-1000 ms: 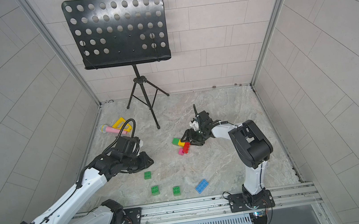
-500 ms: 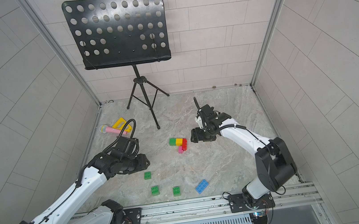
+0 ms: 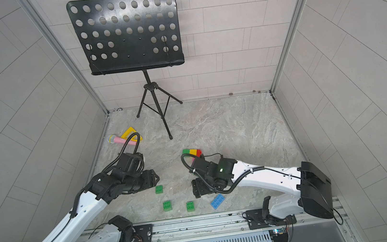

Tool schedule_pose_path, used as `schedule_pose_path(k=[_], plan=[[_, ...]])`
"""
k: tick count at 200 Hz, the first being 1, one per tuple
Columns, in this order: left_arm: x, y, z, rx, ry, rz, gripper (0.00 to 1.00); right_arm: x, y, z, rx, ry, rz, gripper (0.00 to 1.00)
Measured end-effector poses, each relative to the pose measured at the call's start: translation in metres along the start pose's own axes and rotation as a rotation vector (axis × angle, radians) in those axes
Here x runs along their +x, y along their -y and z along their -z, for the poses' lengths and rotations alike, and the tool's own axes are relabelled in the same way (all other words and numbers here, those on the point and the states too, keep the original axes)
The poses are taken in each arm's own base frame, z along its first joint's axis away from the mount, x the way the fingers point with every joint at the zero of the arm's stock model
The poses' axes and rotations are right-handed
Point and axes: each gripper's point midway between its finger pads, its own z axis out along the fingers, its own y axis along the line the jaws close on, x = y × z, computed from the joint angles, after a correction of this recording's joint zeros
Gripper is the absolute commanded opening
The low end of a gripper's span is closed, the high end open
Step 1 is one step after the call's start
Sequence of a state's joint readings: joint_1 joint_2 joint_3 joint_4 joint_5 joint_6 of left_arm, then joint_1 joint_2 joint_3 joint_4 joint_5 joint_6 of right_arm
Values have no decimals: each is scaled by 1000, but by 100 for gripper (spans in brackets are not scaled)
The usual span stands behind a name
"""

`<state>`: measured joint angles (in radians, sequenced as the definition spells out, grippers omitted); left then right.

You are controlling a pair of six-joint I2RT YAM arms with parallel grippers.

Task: Assemble the letter r with lego
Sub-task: Pick up the lego brick from the center of the board.

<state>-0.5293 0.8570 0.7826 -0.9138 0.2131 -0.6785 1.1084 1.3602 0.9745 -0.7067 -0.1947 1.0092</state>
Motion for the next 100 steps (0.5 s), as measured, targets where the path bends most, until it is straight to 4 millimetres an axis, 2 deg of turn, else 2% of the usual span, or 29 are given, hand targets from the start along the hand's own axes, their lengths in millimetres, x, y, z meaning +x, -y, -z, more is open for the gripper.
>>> schedule_pose_path(k=[39, 77, 100], plan=[[8, 0, 13, 32, 22, 9, 76, 15, -33, -34, 50, -43, 15, 80], [17, -4, 25, 51, 39, 9, 76, 23, -46, -53, 77, -68, 0, 76], [23, -9, 30, 49, 38, 8, 76, 26, -45, -60, 96, -72, -19, 72]])
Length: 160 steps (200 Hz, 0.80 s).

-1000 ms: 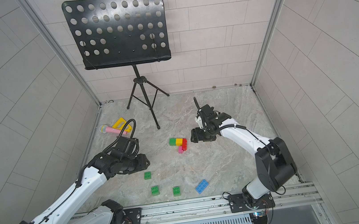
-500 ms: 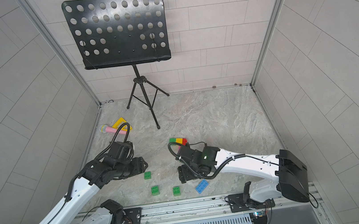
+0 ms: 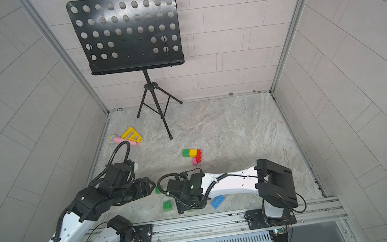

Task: Assemble the letter r with lego
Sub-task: Pick up the lego brick from the center of the board.

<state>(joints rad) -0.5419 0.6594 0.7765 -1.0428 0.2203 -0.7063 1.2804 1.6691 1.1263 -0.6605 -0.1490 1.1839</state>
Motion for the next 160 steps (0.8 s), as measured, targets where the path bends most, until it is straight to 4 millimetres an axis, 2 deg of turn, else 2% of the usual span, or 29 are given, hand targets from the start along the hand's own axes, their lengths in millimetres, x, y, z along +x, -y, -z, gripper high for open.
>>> schedule_pose_path(k=[63, 102, 160], plan=[[9, -9, 6, -23, -8, -2, 76, 0, 10, -18, 69, 8, -40, 61], [11, -11, 6, -31, -18, -3, 76, -2, 14, -22, 102, 17, -39, 54], [12, -12, 3, -41, -30, -1, 76, -2, 13, -21, 108, 24, -26, 31]])
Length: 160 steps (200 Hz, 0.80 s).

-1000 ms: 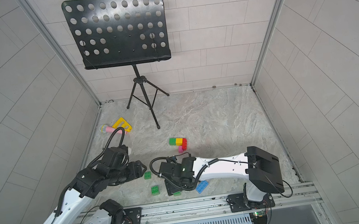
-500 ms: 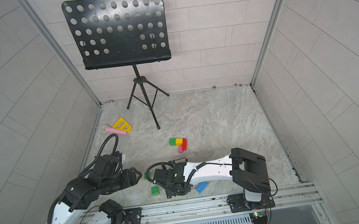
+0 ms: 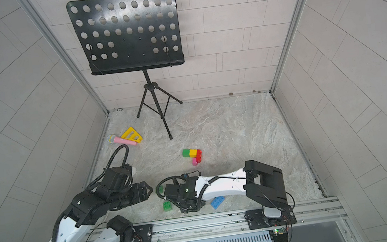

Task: Assemble the letter r with lego
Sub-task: Pick up the lego brick from the center of the board, then move the lego brick at the center of the board.

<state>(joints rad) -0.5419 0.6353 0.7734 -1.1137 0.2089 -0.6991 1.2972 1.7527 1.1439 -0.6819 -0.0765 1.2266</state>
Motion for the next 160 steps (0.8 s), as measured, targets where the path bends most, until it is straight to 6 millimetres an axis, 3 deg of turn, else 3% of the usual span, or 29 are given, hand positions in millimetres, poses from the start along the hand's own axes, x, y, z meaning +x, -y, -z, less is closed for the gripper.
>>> schedule_pose_path(k=[21, 42, 69, 107, 132, 160], plan=[[1, 0, -3, -9, -17, 2, 76, 0, 0, 0, 0, 0, 5, 19], [2, -1, -5, -20, -34, 4, 76, -1, 2, 2, 12, 7, 23, 0], [2, -1, -6, -22, -38, 5, 76, -12, 1, 18, 45, 33, 80, 0], [2, -1, -6, -22, -37, 5, 76, -45, -29, 71, -52, 116, 191, 0], [2, -3, -5, -31, -35, 6, 76, -62, -48, 105, -130, 180, 346, 0], [5, -13, 1, -61, -10, 22, 78, -71, -58, 130, -154, 207, 552, 0]])
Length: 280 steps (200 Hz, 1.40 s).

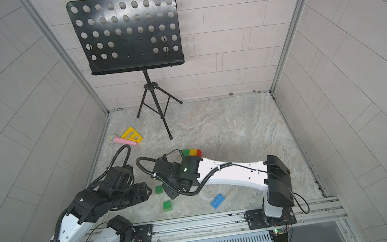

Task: Assemble the letter r with lego
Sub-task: Move the lego brick at the center of the board.

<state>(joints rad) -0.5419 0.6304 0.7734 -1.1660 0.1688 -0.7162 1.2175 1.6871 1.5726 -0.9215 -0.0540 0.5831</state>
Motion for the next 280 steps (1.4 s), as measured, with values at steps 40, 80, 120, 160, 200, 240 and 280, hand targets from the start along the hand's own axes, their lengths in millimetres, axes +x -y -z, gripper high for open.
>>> schedule_pose_path(k=[40, 80, 120, 160, 200, 240, 280], plan=[[6, -14, 16, -30, 36, 35, 81, -27, 30, 18, -24, -22, 150, 0], [8, -16, 9, -73, -18, 60, 82, -20, 29, 5, -49, -95, 273, 0], [6, -18, 2, -56, -34, 155, 82, 9, 7, -19, -119, -161, 425, 0], [-2, -37, 2, -88, -27, 318, 84, 27, -3, -36, -153, -166, 581, 0], [-8, -45, 5, -113, -20, 397, 84, 5, -10, -22, -156, -91, 647, 0], [-44, -43, 47, -134, 158, 396, 86, -1, -18, -21, -161, -69, 661, 0], [-48, -31, 44, -68, 147, 379, 75, -4, -3, -37, -71, -89, 476, 0]])
